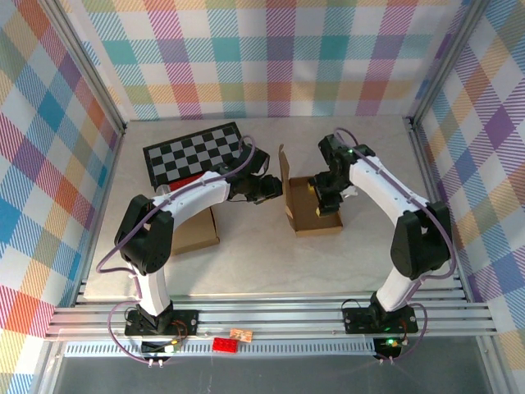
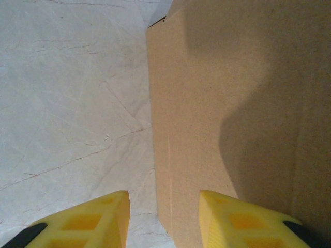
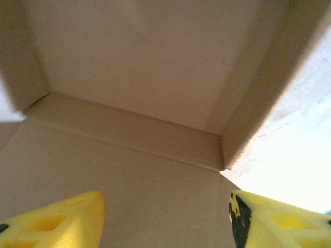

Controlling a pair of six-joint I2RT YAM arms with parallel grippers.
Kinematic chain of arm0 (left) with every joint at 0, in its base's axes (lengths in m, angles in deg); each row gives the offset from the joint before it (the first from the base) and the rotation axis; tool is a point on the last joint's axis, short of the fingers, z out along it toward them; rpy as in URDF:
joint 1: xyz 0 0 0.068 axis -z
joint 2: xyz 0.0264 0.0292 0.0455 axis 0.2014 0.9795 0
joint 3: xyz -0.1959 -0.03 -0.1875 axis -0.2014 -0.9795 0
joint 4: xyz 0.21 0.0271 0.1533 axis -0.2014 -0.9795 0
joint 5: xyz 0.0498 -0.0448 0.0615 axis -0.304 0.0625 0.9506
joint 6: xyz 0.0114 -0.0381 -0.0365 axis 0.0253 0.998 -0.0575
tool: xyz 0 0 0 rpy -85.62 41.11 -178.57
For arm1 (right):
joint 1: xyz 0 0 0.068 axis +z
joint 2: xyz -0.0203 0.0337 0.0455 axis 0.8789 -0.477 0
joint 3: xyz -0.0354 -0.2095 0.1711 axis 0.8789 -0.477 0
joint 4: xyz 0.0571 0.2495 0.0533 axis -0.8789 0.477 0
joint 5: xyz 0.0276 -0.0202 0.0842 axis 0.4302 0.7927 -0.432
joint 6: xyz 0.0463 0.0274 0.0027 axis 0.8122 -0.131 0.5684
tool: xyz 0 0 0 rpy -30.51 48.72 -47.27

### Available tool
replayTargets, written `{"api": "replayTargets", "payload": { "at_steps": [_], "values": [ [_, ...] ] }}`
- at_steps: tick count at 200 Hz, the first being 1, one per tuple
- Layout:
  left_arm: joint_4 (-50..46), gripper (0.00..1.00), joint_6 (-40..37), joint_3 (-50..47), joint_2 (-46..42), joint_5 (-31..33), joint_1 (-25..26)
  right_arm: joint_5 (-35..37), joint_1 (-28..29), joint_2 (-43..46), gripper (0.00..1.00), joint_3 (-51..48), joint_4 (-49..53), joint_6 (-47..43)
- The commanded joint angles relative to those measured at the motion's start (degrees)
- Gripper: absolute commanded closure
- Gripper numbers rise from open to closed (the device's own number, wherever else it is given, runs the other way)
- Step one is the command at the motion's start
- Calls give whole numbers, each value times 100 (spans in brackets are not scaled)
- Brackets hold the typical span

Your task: Fold the paper box

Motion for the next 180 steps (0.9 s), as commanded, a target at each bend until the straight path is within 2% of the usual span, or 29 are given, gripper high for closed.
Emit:
{"api": "replayTargets", "payload": {
  "at_steps": [1, 34, 80, 107, 149, 180],
  "values": [
    [-179, 61, -110, 175, 77, 50, 11, 169, 33, 176, 38, 370, -421, -1803],
    [-213, 61, -127, 205, 66, 59, 12, -162, 178, 605, 36, 397, -1140, -3882],
    [-228, 61, -138, 230, 95, 59, 11, -1151, 261, 858, 36, 464, -1260, -5472],
    [-249, 61, -160, 255, 112, 61, 12, -1490, 340, 602, 39, 752, -945, -5908],
    [-249, 61, -154, 291, 127, 42, 11, -1601, 541, 9, 45, 1433, -513, -6177],
    [-249, 61, -157, 291, 105, 59, 9, -1266, 656, -358, 54, 1723, -204, -6123]
  ]
}}
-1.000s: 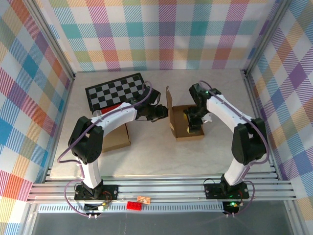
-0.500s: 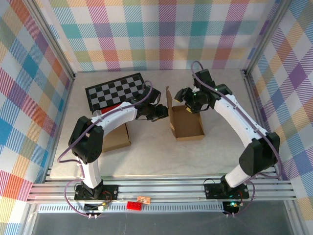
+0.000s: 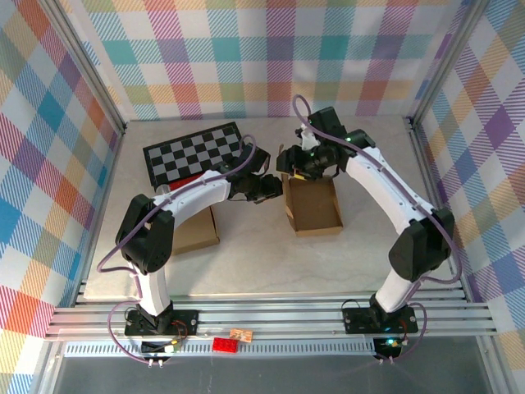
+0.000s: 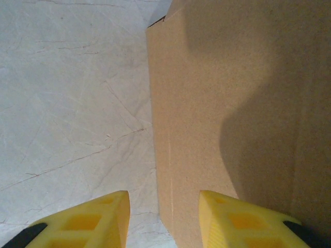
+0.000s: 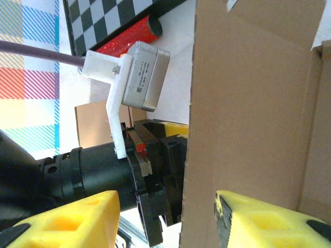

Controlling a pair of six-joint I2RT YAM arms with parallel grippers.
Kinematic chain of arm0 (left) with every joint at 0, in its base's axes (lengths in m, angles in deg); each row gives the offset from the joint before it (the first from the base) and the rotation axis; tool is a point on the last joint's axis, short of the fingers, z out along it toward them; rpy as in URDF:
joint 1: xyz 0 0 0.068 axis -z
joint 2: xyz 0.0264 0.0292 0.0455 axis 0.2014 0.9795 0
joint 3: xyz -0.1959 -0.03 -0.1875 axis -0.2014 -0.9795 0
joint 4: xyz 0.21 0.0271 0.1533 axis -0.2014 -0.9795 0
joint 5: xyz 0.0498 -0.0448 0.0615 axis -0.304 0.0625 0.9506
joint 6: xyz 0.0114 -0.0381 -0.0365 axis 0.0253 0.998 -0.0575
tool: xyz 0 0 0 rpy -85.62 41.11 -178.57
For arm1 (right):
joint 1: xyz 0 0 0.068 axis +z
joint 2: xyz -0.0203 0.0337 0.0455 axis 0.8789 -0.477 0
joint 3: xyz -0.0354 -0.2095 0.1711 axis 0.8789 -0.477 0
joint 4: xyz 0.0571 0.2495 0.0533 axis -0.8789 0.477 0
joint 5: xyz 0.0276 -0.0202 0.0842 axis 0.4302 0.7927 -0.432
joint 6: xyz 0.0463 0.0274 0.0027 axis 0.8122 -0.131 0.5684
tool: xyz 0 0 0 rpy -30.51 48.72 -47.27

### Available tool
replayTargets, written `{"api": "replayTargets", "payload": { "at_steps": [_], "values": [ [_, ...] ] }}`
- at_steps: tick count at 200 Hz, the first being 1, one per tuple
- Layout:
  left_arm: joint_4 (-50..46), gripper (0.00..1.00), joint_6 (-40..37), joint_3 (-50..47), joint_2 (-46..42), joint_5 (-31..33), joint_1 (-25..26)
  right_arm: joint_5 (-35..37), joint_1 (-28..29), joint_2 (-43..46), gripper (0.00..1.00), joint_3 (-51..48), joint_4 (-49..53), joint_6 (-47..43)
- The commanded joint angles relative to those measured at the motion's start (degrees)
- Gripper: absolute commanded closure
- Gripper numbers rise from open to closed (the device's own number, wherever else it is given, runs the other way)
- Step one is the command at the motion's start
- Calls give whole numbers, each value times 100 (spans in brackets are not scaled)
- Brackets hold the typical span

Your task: Fold the paper box

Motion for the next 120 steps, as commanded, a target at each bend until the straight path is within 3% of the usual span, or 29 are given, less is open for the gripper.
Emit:
{"api": "replayTargets", "payload": {
  "at_steps": [1, 120],
  "values": [
    [-127, 61, -92, 161, 53, 59, 13, 137, 92, -264, 55, 323, 456, -186],
    [-195, 61, -106, 190, -26, 116, 14, 945, 253, -625, 87, 625, 586, 386]
  ]
}}
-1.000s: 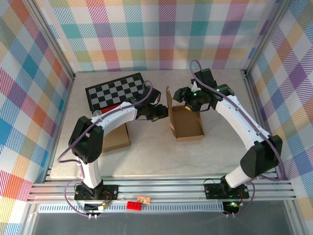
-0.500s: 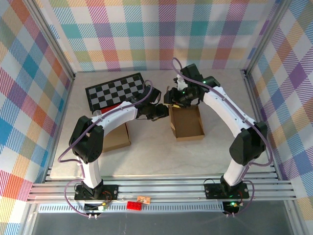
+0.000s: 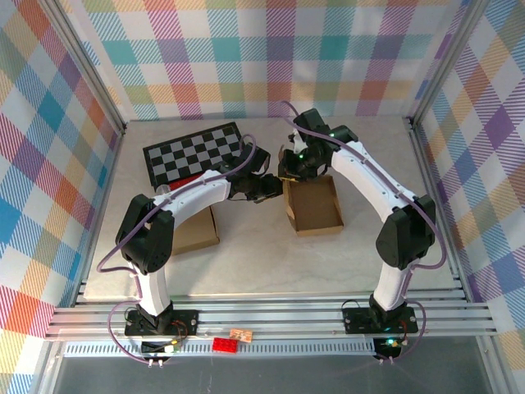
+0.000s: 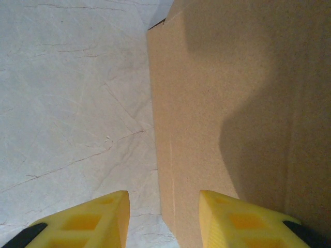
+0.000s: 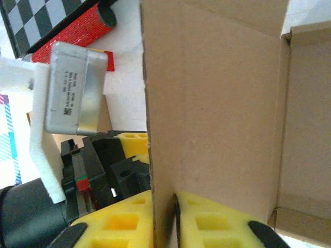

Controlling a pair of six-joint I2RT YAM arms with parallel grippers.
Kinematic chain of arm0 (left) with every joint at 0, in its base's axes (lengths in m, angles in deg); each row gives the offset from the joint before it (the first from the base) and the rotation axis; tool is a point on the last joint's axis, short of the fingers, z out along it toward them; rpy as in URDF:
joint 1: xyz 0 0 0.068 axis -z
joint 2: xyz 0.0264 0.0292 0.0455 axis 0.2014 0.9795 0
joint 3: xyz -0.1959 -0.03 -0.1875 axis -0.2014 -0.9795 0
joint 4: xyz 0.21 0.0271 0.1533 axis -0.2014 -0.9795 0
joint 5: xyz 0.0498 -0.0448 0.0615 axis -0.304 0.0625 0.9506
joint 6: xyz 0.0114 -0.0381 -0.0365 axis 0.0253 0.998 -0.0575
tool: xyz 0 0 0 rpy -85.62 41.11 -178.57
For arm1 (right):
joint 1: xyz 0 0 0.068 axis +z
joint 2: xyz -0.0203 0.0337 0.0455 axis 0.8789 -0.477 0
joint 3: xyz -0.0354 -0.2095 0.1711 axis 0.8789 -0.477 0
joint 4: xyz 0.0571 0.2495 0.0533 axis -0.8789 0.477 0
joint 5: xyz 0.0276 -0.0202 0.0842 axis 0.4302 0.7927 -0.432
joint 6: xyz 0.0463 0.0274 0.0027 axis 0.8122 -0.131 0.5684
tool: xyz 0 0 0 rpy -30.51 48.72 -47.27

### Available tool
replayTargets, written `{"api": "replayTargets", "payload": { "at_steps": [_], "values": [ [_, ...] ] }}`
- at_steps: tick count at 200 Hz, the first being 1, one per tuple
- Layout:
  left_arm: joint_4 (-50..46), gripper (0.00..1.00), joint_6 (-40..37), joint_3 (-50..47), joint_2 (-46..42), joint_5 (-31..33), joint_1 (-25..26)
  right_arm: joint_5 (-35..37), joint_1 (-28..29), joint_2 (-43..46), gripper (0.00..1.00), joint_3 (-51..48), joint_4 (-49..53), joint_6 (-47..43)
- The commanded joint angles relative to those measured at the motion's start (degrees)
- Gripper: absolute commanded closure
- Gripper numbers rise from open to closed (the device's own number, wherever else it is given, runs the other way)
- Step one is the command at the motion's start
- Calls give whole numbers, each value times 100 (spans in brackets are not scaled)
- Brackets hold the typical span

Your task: Fold the paper box

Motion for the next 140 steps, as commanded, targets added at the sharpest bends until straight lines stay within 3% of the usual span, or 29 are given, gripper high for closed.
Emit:
{"api": "replayTargets", "payload": {
  "at_steps": [1, 38, 63, 140],
  "values": [
    [-183, 61, -107, 180, -31, 70, 14, 193, 48, 21, 87, 130, 64, 241],
    [-398, 61, -219, 242, -160, 252, 7, 415, 50, 132, 100, 135, -13, 671],
    [-719, 59, -369, 199, -489, 545, -123, 810, 52, 205, 100, 254, 176, 1303],
    [-1373, 57, -782, -556, -1787, 638, -785, 2387, 106, 24, 100, 893, 1211, 4984]
  ]
}}
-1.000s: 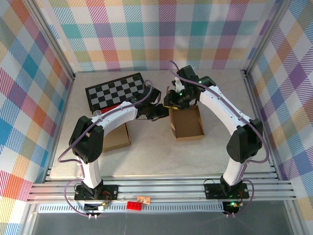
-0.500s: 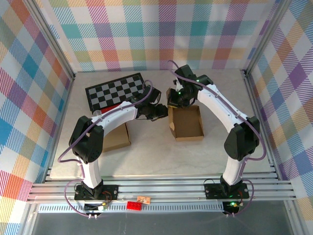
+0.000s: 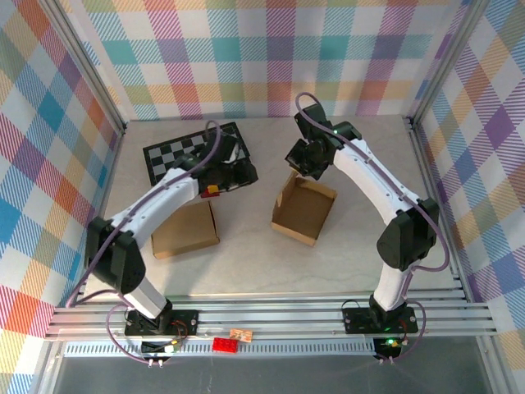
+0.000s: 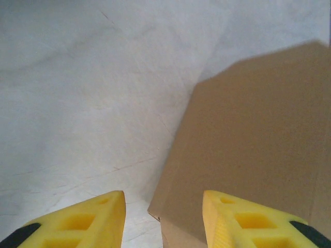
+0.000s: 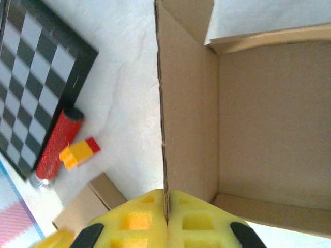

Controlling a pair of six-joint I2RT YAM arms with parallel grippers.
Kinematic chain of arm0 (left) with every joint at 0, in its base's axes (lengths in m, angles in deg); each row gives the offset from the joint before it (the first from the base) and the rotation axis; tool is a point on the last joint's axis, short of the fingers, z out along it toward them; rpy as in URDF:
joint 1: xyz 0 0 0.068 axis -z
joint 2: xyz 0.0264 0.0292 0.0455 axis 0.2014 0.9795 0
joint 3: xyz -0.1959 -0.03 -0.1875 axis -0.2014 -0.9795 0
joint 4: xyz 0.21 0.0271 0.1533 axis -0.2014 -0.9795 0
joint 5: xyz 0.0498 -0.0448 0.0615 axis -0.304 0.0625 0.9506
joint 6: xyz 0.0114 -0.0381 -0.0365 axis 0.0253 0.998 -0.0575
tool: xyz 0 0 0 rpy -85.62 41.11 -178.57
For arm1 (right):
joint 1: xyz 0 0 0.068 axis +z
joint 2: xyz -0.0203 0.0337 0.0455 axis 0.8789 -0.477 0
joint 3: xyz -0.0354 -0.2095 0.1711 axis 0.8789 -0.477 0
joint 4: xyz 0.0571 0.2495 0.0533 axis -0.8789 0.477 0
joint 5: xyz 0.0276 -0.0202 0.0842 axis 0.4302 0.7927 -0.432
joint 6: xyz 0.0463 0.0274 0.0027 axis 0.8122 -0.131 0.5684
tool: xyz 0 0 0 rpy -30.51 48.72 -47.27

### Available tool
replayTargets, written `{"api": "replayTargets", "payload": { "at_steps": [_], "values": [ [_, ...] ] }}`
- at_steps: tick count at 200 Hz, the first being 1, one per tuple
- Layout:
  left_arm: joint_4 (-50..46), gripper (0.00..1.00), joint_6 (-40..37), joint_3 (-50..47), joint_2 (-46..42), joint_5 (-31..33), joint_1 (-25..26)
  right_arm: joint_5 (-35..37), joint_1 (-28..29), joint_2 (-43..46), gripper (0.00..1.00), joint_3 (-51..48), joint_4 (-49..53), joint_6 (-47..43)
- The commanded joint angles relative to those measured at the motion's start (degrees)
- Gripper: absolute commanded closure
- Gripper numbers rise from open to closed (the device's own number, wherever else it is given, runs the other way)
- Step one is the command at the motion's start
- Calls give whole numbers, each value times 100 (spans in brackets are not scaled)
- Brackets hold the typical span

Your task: Fold the paper box

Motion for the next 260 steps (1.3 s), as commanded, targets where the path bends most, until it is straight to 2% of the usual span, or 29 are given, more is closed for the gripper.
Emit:
{"api": "replayTargets", "payload": {
  "at_steps": [1, 18, 41, 57, 85, 122, 172, 200, 260],
  "values": [
    [-412, 57, -224, -348, -284, 51, -79, 760, 70, -66, 100, 537, 831, 1807],
    [-450, 57, -241, -539, -439, 24, -100, 1041, 74, -564, 100, 1432, 1834, 2700],
    [-492, 57, -244, -719, -591, -57, -107, 1312, 70, -1419, 100, 3015, 3096, 3437],
    [-554, 57, -289, -778, -675, -82, -108, 1458, 66, -1887, 100, 3829, 3571, 3803],
    [-673, 57, -433, -820, -782, -163, -106, 1266, -37, -2106, 100, 3807, 3485, 4518],
    [-792, 56, -576, -938, -912, -334, -106, 1074, -182, -2362, 98, 3838, 3220, 4996],
    [-828, 56, -623, -1121, -1073, -338, -107, 990, -228, -2518, 80, 3755, 3104, 4755],
    [-746, 56, -612, -1139, -1030, -303, -106, 1198, -216, -2236, 75, 3515, 2775, 4337],
    [-462, 54, -628, -953, -634, -355, -108, 1629, -197, -1737, 56, 3368, 2414, 3289]
  ]
}}
